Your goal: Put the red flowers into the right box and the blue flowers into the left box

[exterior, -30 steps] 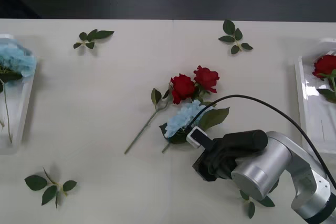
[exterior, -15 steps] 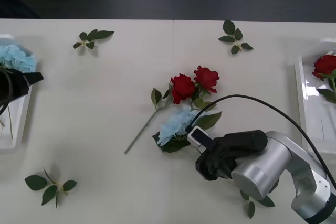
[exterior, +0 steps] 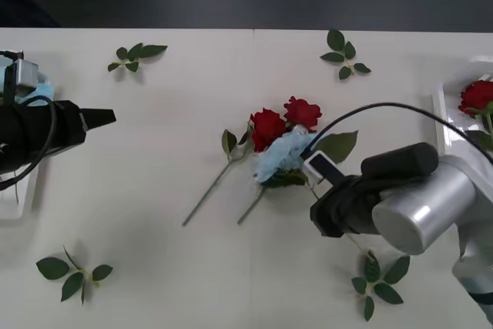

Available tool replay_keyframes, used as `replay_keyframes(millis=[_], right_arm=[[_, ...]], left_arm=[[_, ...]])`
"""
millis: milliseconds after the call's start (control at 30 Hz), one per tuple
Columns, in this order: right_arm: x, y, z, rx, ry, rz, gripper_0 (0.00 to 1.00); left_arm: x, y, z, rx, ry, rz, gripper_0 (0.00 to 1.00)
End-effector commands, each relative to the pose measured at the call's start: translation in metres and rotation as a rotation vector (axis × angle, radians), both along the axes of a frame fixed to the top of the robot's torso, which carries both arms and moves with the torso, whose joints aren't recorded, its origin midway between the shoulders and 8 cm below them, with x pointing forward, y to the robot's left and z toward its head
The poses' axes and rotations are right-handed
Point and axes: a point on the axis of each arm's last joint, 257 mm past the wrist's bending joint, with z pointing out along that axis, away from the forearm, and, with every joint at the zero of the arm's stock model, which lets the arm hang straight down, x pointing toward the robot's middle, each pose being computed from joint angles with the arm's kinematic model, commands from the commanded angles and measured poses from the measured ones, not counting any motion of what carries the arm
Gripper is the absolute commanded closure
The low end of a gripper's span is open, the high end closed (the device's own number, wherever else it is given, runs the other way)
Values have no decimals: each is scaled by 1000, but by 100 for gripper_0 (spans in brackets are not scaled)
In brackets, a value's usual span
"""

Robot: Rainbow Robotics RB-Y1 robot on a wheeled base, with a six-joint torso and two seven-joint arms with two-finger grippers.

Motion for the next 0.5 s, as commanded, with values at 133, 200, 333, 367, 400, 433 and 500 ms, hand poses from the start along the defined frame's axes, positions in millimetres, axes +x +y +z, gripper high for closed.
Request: replay_keyframes(millis=[133,200,333,367,400,433,500], right_arm=[[13,11,45,137,-33,-16,100],[13,7,49,153,-21,-24,100],[10,-16,59,169,18,-3,100],[7,-23,63,175,29,6,100],[6,-28,65,176,34,10,100],[4,-35,70,182,40,21,100],[4,-45,78,193,30,36,100]], left_arm=[[-8,-20,38,9,-130,-178,0],[-11,-28,41,0,-152,-230,0],[-20,-49,51,-26,-230,-360,0],[-23,-53,54,-33,-261,-395,0],[-24,-56,56,-34,-280,-415,0],[-27,-61,59,-43,-318,-451,0],[-31,-67,62,-59,-365,-494,0]])
